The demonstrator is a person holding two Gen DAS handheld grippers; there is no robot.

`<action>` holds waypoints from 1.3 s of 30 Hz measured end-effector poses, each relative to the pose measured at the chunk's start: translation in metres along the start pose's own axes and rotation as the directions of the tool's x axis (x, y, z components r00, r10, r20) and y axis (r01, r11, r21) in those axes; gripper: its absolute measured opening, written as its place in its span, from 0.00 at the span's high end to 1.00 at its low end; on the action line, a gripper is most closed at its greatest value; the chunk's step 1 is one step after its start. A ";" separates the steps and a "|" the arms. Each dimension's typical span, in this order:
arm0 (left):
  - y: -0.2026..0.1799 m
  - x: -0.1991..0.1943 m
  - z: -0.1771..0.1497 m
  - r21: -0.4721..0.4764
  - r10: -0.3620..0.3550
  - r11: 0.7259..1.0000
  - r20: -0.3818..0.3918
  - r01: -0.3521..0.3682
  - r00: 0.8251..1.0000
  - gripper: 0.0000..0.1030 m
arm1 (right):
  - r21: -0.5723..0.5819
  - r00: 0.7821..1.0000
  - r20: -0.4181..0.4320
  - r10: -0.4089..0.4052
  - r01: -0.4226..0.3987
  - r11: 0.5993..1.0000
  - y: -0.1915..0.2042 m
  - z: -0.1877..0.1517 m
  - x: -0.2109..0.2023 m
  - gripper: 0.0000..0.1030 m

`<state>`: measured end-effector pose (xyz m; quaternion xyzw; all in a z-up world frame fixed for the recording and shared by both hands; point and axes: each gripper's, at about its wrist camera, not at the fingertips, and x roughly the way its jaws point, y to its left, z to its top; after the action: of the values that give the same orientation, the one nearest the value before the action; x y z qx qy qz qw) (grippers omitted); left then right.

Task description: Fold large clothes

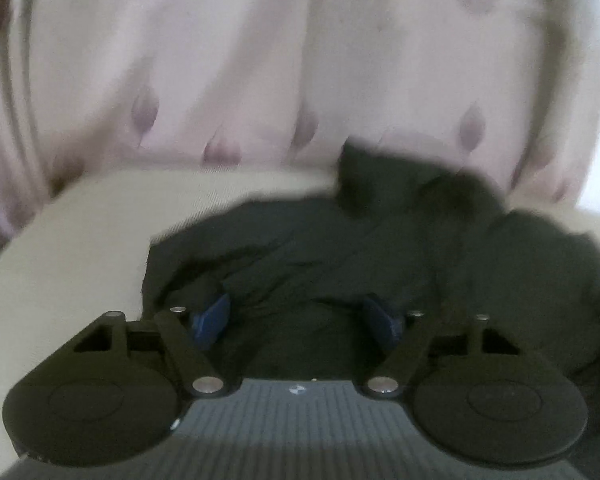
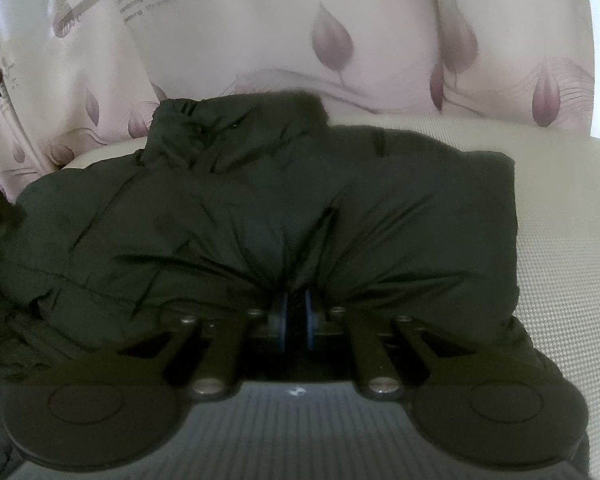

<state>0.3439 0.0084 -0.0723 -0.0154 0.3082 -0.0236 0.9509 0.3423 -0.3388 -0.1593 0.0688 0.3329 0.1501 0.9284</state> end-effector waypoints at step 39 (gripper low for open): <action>0.062 -0.308 -0.219 -0.038 0.050 0.998 0.114 -0.046 0.992 0.00 | 0.463 0.952 0.305 -0.015 -0.134 0.876 -0.049 -0.313 -0.321 0.00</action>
<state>-0.0314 0.0835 -0.0718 -0.0260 0.2535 0.0054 0.9670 -0.0812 -0.4803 -0.2194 0.3280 0.2130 0.0799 0.9169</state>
